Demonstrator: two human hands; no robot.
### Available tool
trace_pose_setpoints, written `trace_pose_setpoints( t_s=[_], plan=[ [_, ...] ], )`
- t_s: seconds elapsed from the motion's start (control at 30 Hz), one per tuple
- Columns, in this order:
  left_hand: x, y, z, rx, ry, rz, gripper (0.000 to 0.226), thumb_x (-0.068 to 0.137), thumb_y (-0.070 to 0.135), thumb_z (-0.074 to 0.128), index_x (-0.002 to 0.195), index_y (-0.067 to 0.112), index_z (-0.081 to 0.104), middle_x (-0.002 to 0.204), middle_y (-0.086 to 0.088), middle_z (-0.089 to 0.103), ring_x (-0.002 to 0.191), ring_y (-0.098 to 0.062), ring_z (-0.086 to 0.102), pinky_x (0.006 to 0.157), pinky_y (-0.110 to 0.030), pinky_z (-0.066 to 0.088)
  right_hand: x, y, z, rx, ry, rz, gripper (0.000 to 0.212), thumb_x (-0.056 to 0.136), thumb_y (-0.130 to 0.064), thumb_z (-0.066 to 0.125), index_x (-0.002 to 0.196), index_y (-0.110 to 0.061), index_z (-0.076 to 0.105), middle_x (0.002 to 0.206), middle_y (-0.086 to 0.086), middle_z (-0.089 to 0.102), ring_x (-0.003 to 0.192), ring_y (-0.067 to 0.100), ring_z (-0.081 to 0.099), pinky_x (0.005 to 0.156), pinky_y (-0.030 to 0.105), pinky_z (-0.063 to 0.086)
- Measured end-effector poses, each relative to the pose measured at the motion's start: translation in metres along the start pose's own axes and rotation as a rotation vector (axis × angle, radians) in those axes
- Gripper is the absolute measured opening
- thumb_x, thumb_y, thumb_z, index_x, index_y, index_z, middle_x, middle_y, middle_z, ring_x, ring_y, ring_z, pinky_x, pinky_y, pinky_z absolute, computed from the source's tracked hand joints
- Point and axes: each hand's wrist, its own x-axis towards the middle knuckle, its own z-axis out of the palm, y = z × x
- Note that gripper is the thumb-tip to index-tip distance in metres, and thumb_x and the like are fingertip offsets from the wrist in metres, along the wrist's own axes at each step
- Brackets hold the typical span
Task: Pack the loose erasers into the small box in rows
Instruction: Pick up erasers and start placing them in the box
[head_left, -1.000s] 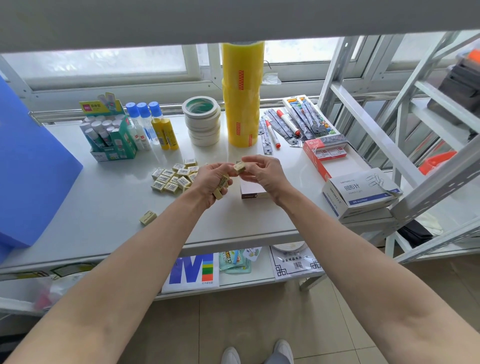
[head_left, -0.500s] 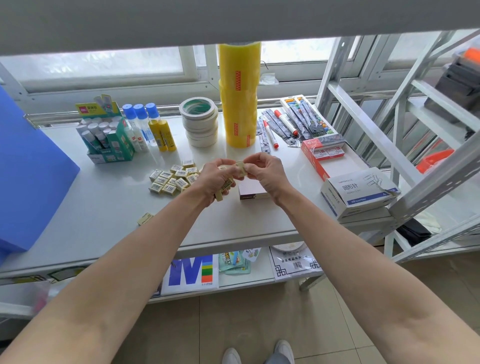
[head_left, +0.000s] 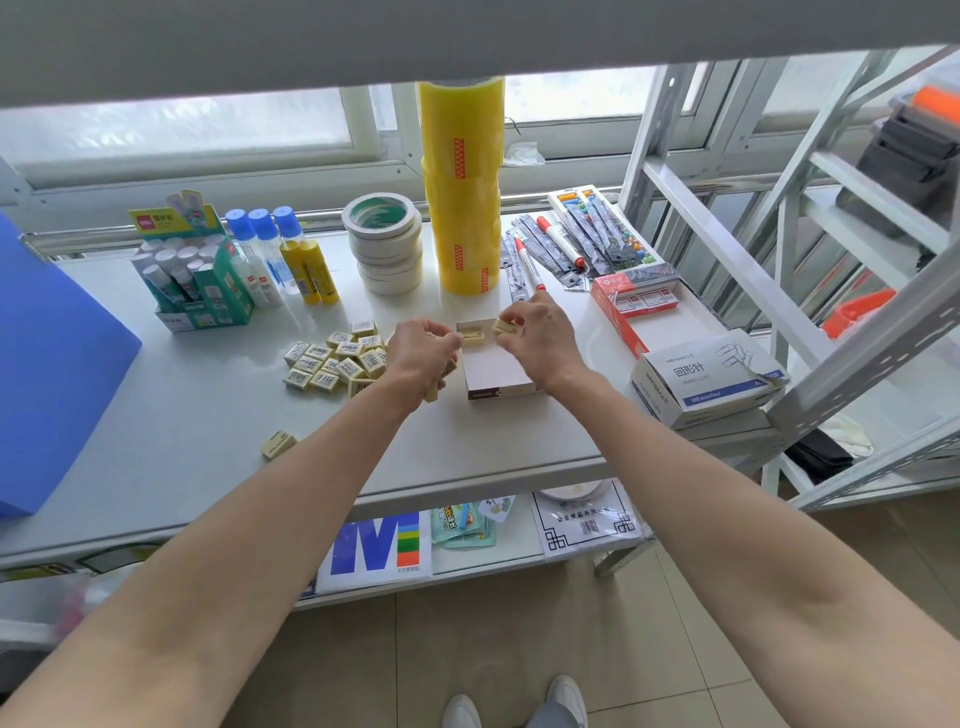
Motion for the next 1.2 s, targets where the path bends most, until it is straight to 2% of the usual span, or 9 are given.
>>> trace_pose_setpoints(
  t_s=[0.1,0.2,0.27,0.6,0.87,0.93,1.03,1.13,1.2],
  plan=[
    [-0.001,-0.002,0.004,0.156,-0.057,0.02,0.021,0.086,0.022,0.066,0.102,0.009,0.062,0.086,-0.017,0.068,0.056,-0.026,0.056,0.042,-0.026,0.041,0.008,0.008,-0.001,-0.14,-0.077,-0.042,0.024,0.086,-0.015,0.067,0.108,-0.004,0.066,0.112,0.013,0.054,0.095,0.029,0.059,0.083,0.03,0.043],
    [-0.006,-0.001,0.009,0.342,-0.071,0.047,0.044,0.087,0.021,0.065,0.128,0.009,0.055,0.092,-0.018,0.07,0.048,-0.025,0.056,0.039,-0.025,0.041,0.013,0.006,0.001,-0.208,-0.116,-0.108,0.025,0.085,-0.013,0.069,0.107,-0.006,0.06,0.109,0.012,0.057,0.093,0.03,0.059,0.081,0.033,0.044],
    [-0.008,0.0,0.011,0.437,-0.058,0.076,0.047,0.087,0.02,0.062,0.132,0.01,0.053,0.09,-0.015,0.07,0.043,-0.024,0.055,0.039,-0.027,0.045,0.016,0.004,0.004,-0.248,-0.136,-0.143,0.017,0.085,-0.01,0.069,0.099,-0.006,0.059,0.103,0.011,0.058,0.088,0.03,0.06,0.077,0.033,0.044],
    [-0.012,0.0,0.012,0.521,-0.039,0.109,0.046,0.087,0.017,0.058,0.133,0.013,0.054,0.09,-0.013,0.07,0.058,-0.03,0.066,0.056,-0.04,0.06,0.017,0.009,0.015,-0.278,-0.085,-0.172,0.009,0.088,0.002,0.056,0.095,-0.002,0.061,0.109,0.015,0.05,0.081,0.035,0.059,0.079,0.045,0.05],
    [-0.011,0.001,0.01,0.538,-0.055,0.107,0.046,0.088,0.017,0.058,0.134,0.014,0.053,0.092,-0.012,0.067,0.049,-0.024,0.058,0.043,-0.026,0.047,0.016,0.009,0.016,-0.227,-0.063,-0.16,0.008,0.089,-0.002,0.058,0.09,0.0,0.066,0.108,0.014,0.053,0.084,0.033,0.061,0.082,0.041,0.051],
    [-0.01,-0.001,0.009,0.445,-0.058,0.088,0.042,0.088,0.02,0.06,0.129,0.014,0.057,0.088,-0.012,0.069,0.048,-0.023,0.058,0.039,-0.025,0.043,0.016,0.009,0.015,-0.216,-0.051,-0.153,0.012,0.09,-0.007,0.059,0.093,0.0,0.068,0.11,0.013,0.053,0.086,0.03,0.06,0.084,0.037,0.05],
    [-0.008,0.0,0.005,0.08,-0.051,-0.018,0.027,0.095,0.034,0.057,0.107,0.012,0.064,0.076,-0.009,0.064,0.049,-0.019,0.052,0.037,-0.021,0.037,0.012,0.005,0.012,-0.123,0.011,-0.148,0.015,0.092,-0.013,0.059,0.095,-0.003,0.069,0.104,0.011,0.053,0.08,0.025,0.057,0.079,0.031,0.048],
    [-0.01,0.004,-0.007,-0.379,-0.175,-0.21,0.045,0.101,0.047,0.039,0.105,0.01,0.064,0.075,-0.01,0.064,0.054,-0.013,0.051,0.037,-0.02,0.036,0.008,-0.005,0.011,0.096,0.021,-0.094,0.017,0.093,-0.019,0.059,0.093,-0.006,0.071,0.09,0.005,0.057,0.077,0.019,0.055,0.077,0.031,0.047],
    [-0.01,0.002,-0.013,-0.541,-0.244,-0.25,0.058,0.102,0.052,0.029,0.11,0.007,0.064,0.074,-0.012,0.065,0.056,-0.014,0.053,0.034,-0.019,0.035,0.006,-0.014,0.01,0.281,-0.101,-0.04,0.023,0.094,-0.025,0.057,0.091,-0.008,0.073,0.081,0.003,0.064,0.074,0.016,0.056,0.073,0.032,0.047]
  ],
)
